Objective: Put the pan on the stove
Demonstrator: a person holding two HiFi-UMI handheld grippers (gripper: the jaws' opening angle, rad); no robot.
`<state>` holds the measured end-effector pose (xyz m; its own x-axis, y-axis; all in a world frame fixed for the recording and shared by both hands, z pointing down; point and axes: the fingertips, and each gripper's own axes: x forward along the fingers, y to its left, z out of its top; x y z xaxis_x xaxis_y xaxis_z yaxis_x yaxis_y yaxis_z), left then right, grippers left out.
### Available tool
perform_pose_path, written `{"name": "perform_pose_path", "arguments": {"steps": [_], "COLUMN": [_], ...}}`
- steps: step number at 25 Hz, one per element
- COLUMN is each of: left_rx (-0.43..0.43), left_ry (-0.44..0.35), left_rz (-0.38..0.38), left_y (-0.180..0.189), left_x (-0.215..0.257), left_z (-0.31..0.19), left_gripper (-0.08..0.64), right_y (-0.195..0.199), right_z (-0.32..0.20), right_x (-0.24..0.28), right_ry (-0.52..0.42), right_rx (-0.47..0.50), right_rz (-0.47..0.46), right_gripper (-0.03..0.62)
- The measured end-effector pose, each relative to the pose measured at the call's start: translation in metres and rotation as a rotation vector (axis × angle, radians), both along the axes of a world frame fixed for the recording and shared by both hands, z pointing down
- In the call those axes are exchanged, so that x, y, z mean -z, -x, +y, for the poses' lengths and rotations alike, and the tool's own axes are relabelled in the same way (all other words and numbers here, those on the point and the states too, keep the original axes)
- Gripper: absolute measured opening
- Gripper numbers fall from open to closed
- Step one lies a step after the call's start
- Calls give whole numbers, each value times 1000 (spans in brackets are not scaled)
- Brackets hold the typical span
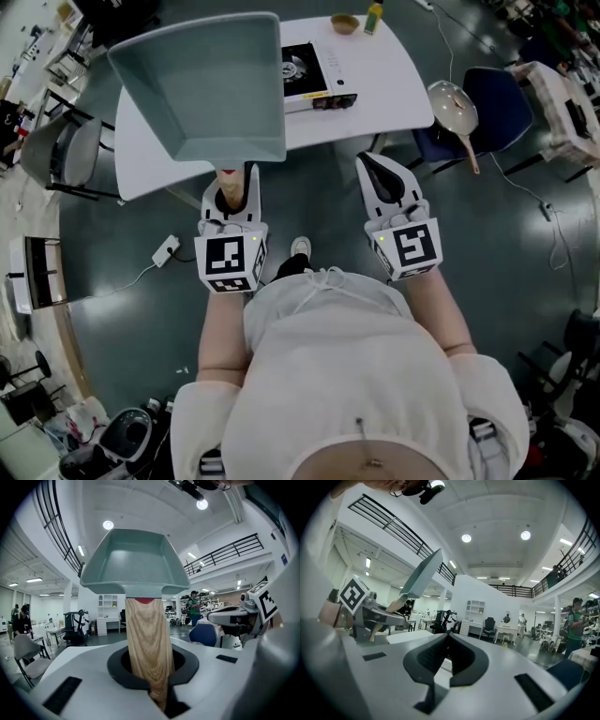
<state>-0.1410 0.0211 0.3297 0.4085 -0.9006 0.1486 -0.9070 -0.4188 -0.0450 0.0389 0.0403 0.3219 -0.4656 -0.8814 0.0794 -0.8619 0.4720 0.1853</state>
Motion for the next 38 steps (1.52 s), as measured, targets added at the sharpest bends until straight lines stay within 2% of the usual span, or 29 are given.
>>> {"name": "perform_pose_path", "arguments": {"steps": [6,10,19,25,31,38], "left_rx": [-57,-65,-27,21,94,162], "left_ry": [41,79,181,256,390,630], "left_rz": [4,-6,4,-6,-27,2], "left_y": [14,17,0,-33,-60,-80], "left_x": [-5,-18,-49,-68,-109,-172], "left_z": [-79,-112,-175,-216,-250,-259], "left_gripper": [52,53,54,54,54,54], "right_y": [28,37,21,-4,-20,-33], "right_z": [-79,-113,-195,-254,-304,-336], "right_x": [-3,-10,-24,-28,-52,-97], "right_ry": [19,36,68,93,164,275], "right_rx": [-37,-39,-2,55,139,196], "right_rz": [-5,3,-9,-24,-7,-9], "right_gripper": [3,3,3,3,3,3]}}
